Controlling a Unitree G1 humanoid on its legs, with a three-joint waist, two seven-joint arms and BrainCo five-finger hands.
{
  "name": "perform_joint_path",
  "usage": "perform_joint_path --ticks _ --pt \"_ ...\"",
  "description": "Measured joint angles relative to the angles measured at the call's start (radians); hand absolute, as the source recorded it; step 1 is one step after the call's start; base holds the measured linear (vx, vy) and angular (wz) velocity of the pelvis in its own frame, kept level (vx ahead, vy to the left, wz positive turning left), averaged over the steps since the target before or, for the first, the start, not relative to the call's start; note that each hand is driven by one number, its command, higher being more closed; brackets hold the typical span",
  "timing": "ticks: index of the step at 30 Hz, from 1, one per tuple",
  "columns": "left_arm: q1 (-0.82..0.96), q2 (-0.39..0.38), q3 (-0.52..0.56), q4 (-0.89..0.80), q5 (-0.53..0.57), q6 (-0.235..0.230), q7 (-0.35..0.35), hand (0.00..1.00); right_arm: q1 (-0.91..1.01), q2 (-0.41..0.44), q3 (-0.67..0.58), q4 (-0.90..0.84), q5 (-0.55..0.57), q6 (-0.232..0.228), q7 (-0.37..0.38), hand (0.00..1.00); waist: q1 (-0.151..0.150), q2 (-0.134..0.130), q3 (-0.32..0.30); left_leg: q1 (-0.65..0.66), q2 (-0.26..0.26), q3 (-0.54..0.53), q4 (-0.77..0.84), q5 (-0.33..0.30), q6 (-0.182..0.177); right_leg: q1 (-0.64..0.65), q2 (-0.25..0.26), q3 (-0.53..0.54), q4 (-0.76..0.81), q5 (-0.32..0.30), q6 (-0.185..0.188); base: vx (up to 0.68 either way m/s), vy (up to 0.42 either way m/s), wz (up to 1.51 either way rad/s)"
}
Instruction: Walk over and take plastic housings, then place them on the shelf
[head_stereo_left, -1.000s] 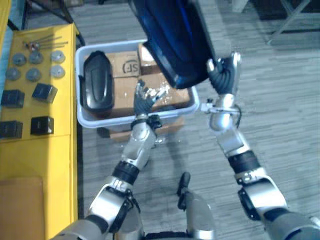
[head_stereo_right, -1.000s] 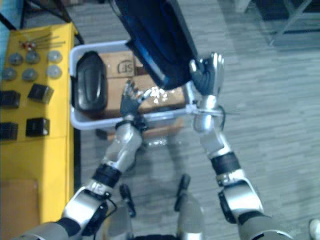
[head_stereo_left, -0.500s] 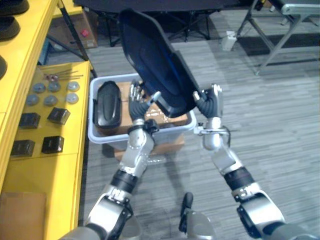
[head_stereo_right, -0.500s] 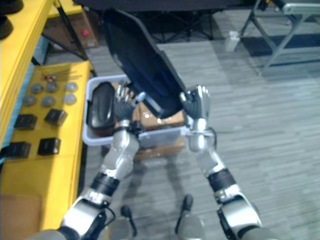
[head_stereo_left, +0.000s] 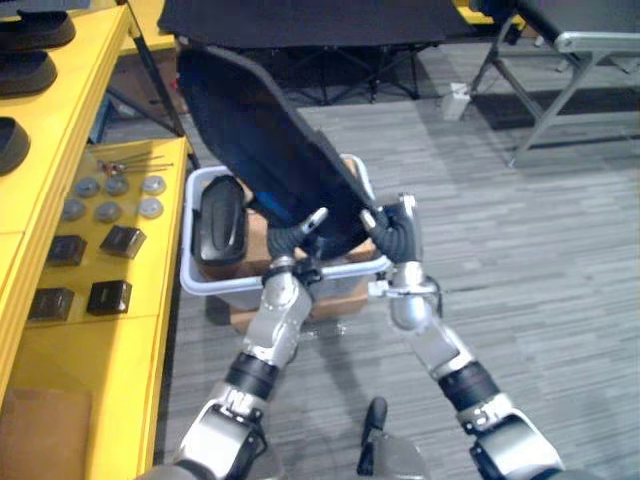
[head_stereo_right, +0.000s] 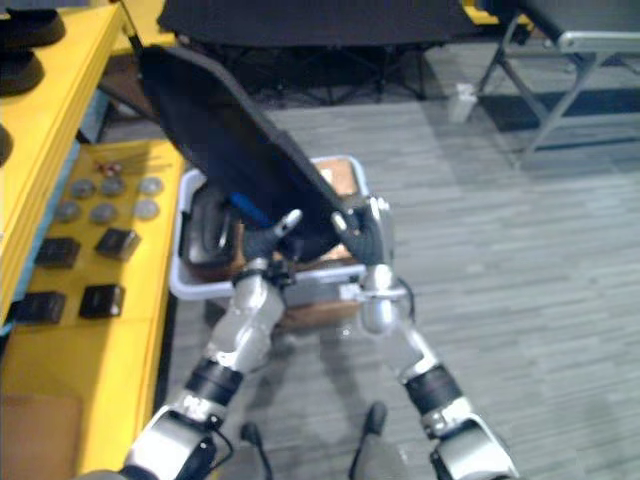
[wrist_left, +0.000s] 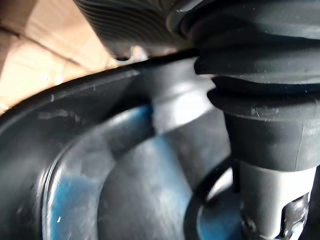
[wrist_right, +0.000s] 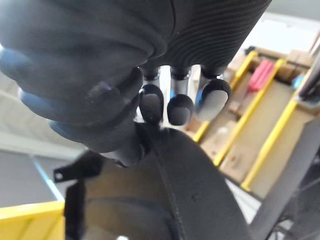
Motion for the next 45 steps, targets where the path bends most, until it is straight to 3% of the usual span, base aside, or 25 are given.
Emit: perform_joint_path --ticks 3,4,7,9,12,15,20,29,30,34,38,41,45 --pt "0.014 -0.004 0.0 0.011 -0.044 -0.005 -0.01 0.0 0.036 0.008 0.0 -0.021 0.039 0.0 0.032 1.0 -0.001 0.0 0.0 0.004 0.0 0.004 0.001 -0.001 0.0 0.0 0.0 0.006 -0.001 0.002 0.0 -0.02 0.016 -0.07" --pt "0.026 -0.005 0.0 0.011 -0.092 -0.015 -0.03 1.0 0.051 0.009 0.004 -0.03 0.063 0.0 0.05 1.0 -0.001 0.0 0.0 0.012 0.0 0.014 -0.001 -0.001 0.0 0.0 0.0 0.014 -0.001 0.002 -0.001 -0.02 0.016 -0.17" --pt "0.047 -0.017 0.0 0.012 -0.233 -0.064 -0.093 1.0 0.094 0.014 0.007 -0.044 0.093 0.0 0.079 1.0 -0.004 0.0 0.0 0.02 0.0 0.026 -0.002 -0.005 0.001 -0.001 -0.001 0.02 -0.001 0.001 0.0 -0.01 0.017 -0.14" --pt "0.062 -0.043 0.006 0.011 -0.331 -0.138 -0.143 1.0 0.148 0.025 -0.001 -0.073 0.123 0.0 0.096 1.0 -0.007 0.002 -0.001 0.021 -0.001 0.03 -0.011 -0.005 -0.001 -0.007 0.0 0.021 -0.001 0.0 -0.001 0.0 0.0 0.0" --pt "0.083 -0.061 0.012 0.007 -0.422 -0.205 -0.21 1.0 0.187 0.031 -0.006 -0.076 0.16 0.0 0.106 1.0 -0.008 0.017 -0.018 0.018 -0.001 0.041 -0.017 -0.003 -0.003 -0.019 0.001 0.026 -0.001 0.0 -0.002 0.03 0.011 -0.06" --pt "0.1 -0.062 0.022 0.001 -0.449 -0.241 -0.274 1.0 0.232 0.033 -0.004 -0.09 0.18 0.0 0.12 1.0 -0.014 0.036 -0.041 0.018 -0.001 0.046 -0.021 -0.003 -0.003 -0.022 0.001 0.027 -0.001 0.001 -0.001 0.07 0.021 -0.02" --pt "0.121 -0.059 0.051 -0.022 -0.509 -0.239 -0.368 1.0 0.249 0.033 0.02 -0.145 0.175 -0.029 0.121 1.0 -0.029 0.038 -0.043 0.031 -0.003 0.053 -0.032 -0.002 -0.004 -0.019 0.002 0.032 -0.001 0.001 -0.001 0.04 0.021 -0.04" --pt "0.188 -0.031 0.027 -0.021 -0.491 -0.201 -0.408 1.0 0.33 0.02 0.042 -0.145 0.175 -0.047 0.122 1.0 -0.029 0.035 -0.045 0.034 -0.009 0.056 -0.031 -0.003 -0.003 -0.019 -0.006 0.042 -0.001 0.002 0.001 0.0 0.0 0.0" --pt "0.194 -0.017 0.014 -0.019 -0.464 -0.202 -0.408 1.0 0.34 0.019 0.042 -0.145 0.175 -0.047 0.122 0.0 -0.029 0.031 -0.047 0.034 -0.009 0.056 -0.031 -0.003 -0.002 -0.019 -0.006 0.043 -0.001 0.002 0.001 0.0 0.0 0.0" --pt "0.197 0.018 0.0 -0.007 -0.414 -0.206 -0.408 1.0 0.367 0.013 0.055 -0.145 0.192 -0.058 0.158 0.0 -0.03 0.012 -0.058 0.036 -0.009 0.058 -0.031 -0.004 -0.001 -0.019 -0.008 0.045 -0.002 0.002 0.002 0.0 0.004 -0.01" --pt "0.243 0.046 0.0 0.001 -0.332 -0.204 -0.402 1.0 0.395 -0.006 0.064 -0.145 0.309 -0.056 0.306 0.0 -0.029 0.002 -0.064 0.048 -0.01 0.06 -0.033 -0.004 -0.001 -0.01 -0.012 0.046 -0.002 0.003 0.002 0.0 0.0 0.0" --pt "0.29 0.048 0.001 -0.003 -0.219 -0.199 -0.339 1.0 0.412 -0.03 0.078 -0.145 0.36 -0.056 0.369 0.0 -0.029 0.002 -0.068 0.052 -0.011 0.057 -0.032 -0.005 0.0 -0.004 -0.008 0.042 -0.002 0.002 0.002 0.01 0.004 0.03" --pt "0.346 0.044 0.006 -0.033 -0.025 -0.19 -0.228 1.0 0.41 -0.03 0.078 -0.155 0.516 -0.05 0.485 0.0 -0.027 0.01 -0.085 0.053 -0.01 0.055 -0.031 -0.005 0.0 -0.001 -0.007 0.039 -0.002 0.002 0.002 0.0 0.0 0.0"
